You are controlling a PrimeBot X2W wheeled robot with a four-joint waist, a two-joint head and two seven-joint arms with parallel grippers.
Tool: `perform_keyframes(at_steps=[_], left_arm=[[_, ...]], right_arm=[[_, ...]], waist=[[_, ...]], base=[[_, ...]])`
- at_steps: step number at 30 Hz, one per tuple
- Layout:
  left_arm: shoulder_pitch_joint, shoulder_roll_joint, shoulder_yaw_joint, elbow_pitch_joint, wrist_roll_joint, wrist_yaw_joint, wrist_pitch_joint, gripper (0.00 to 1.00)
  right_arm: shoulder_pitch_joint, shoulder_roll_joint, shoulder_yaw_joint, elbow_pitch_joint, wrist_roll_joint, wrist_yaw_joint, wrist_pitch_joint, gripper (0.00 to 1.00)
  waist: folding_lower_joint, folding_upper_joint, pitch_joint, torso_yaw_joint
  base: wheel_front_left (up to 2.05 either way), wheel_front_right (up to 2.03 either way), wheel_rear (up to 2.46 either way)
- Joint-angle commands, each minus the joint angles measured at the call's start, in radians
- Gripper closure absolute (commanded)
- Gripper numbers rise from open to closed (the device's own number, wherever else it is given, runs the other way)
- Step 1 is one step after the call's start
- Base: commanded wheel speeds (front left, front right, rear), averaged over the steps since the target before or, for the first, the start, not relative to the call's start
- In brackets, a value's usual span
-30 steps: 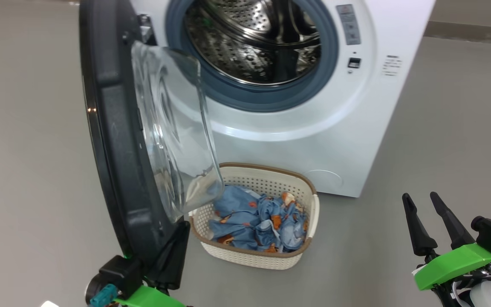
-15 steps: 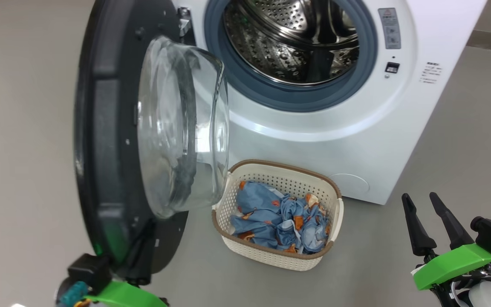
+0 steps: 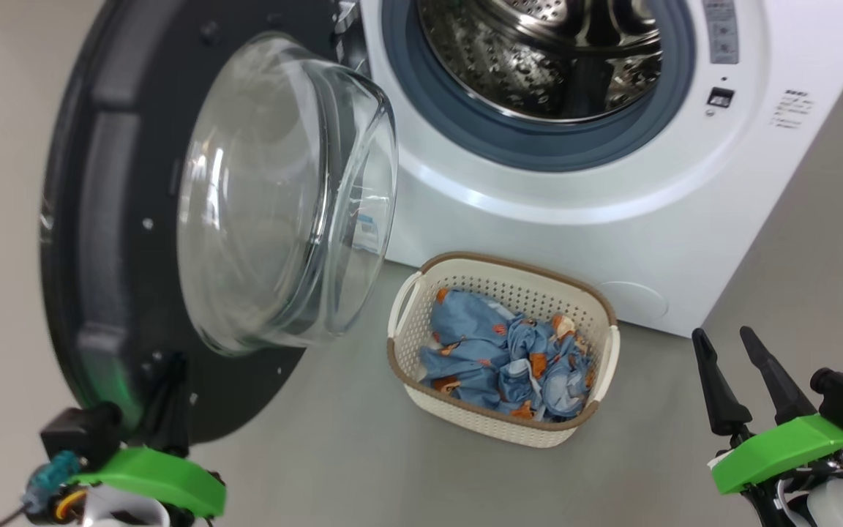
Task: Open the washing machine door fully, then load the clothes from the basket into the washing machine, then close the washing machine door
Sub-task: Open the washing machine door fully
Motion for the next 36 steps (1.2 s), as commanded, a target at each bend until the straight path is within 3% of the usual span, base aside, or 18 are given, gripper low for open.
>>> perform_keyframes(at_steps=[1, 20, 36], left_arm=[[-0.052, 0.047, 0.059, 0.004, -0.015, 0.019, -0.010, 1.00], [-0.365, 0.116, 0.087, 0.346, -0.038, -0.023, -0.032, 1.00], [-0.601, 0.156, 0.061, 0.666, -0.027, -0.070, -0.060, 1.00]], right_arm=[[-0.036, -0.022, 0.019, -0.020, 0.009, 0.005, -0.012, 0.00], [-0.098, -0.039, 0.029, -0.013, 0.005, 0.005, -0.012, 0.00], [-0.142, -0.029, 0.029, -0.008, 0.001, 0.005, -0.012, 0.00]], waist=[[0.0000, 0.0000, 0.017, 0.016], [0.0000, 0.0000, 0.108, 0.122], [0.0000, 0.0000, 0.164, 0.128]], base=[[0.00, 0.00, 0.00], [0.00, 0.00, 0.00], [0.00, 0.00, 0.00]])
